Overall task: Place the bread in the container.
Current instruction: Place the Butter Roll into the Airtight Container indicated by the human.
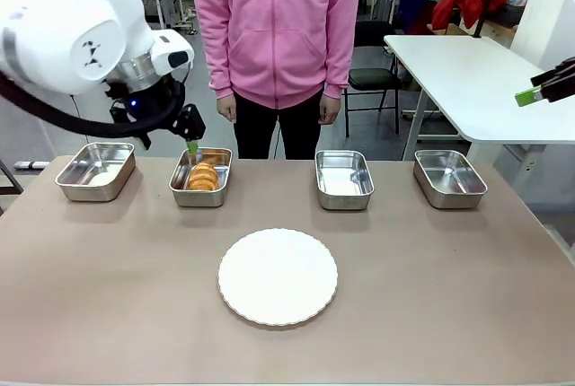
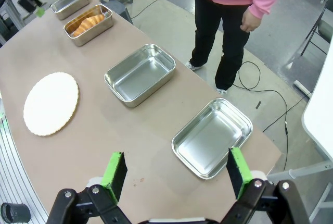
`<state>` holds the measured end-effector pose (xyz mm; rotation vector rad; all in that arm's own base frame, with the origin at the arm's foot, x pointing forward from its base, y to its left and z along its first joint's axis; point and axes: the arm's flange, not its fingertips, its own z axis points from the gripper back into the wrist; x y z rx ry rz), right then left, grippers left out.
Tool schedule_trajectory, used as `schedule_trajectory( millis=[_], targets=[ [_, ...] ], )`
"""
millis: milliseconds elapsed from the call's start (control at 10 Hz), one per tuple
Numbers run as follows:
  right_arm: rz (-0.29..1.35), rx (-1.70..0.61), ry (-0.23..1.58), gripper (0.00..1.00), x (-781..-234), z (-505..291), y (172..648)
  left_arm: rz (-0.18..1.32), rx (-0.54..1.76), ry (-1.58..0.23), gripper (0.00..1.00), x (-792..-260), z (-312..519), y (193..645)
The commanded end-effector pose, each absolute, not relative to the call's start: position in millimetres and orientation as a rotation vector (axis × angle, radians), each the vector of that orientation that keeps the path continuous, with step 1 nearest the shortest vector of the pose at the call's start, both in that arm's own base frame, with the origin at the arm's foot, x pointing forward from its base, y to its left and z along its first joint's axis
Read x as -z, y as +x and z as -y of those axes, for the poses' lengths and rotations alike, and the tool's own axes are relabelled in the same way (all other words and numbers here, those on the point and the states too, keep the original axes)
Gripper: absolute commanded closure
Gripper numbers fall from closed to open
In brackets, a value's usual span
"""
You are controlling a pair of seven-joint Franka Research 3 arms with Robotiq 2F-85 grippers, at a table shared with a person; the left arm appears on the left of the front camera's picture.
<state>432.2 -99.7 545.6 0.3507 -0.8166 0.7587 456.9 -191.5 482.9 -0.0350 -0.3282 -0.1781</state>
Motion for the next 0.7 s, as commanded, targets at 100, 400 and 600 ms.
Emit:
schedule_trajectory(
  millis=[100, 400, 600],
  targets=[
    [0.842, -0.761, 0.367, 0.0, -546.7, 98.9, 433.3, 0.315, 0.102, 0.011, 0.0, -473.7, 190.8, 390.2],
    [0.842, -0.761, 0.367, 0.0, -546.7, 98.9, 433.3, 0.325, 0.054, 0.004, 0.0, -461.5, 188.3, 364.1],
    [0.842, -0.761, 0.367, 0.0, -546.7, 98.9, 433.3, 0.309, 0.09, 0.015, 0.0, -465.5, 189.6, 368.3]
  ],
)
